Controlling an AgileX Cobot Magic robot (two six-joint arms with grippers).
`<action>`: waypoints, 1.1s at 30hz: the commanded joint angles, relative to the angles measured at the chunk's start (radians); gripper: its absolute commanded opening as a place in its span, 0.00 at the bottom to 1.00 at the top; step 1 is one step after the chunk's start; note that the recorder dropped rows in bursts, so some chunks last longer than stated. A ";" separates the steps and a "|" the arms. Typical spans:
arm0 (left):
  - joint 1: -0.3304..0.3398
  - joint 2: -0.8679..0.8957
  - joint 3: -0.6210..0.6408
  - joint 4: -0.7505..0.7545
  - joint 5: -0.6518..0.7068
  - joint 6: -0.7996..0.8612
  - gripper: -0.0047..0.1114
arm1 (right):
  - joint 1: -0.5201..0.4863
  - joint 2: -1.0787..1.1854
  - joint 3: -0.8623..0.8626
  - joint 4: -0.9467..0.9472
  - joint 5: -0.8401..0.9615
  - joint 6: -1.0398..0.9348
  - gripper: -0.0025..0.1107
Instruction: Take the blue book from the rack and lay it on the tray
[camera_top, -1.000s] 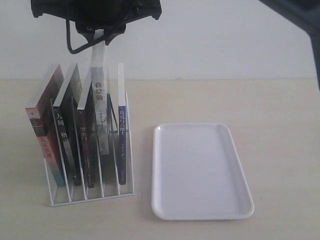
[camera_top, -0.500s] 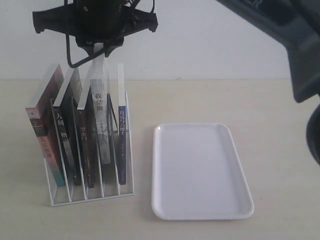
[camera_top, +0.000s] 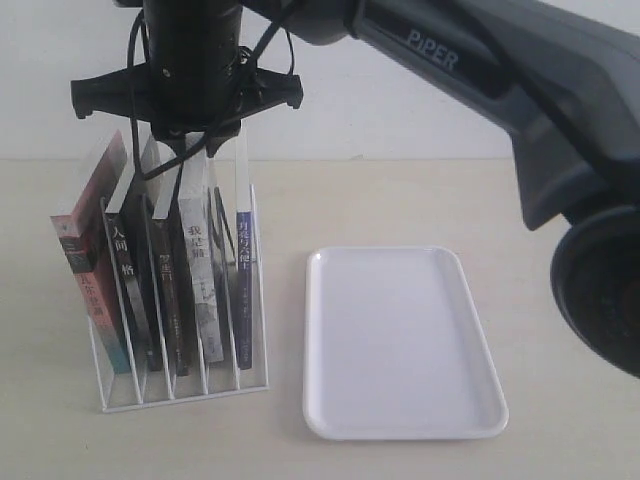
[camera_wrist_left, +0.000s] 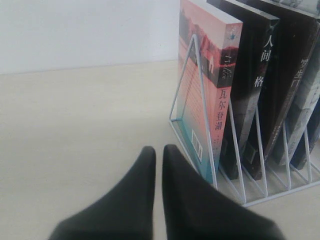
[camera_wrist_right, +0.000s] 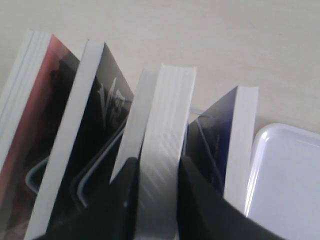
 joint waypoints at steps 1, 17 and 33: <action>0.004 -0.003 0.003 0.000 0.001 -0.007 0.08 | 0.001 -0.014 -0.008 0.011 -0.025 0.002 0.11; 0.004 -0.003 0.003 0.000 0.001 -0.007 0.08 | 0.001 -0.026 -0.008 0.025 -0.025 -0.013 0.33; 0.004 -0.003 0.003 0.000 0.001 -0.007 0.08 | 0.070 -0.062 -0.008 0.019 -0.025 0.008 0.33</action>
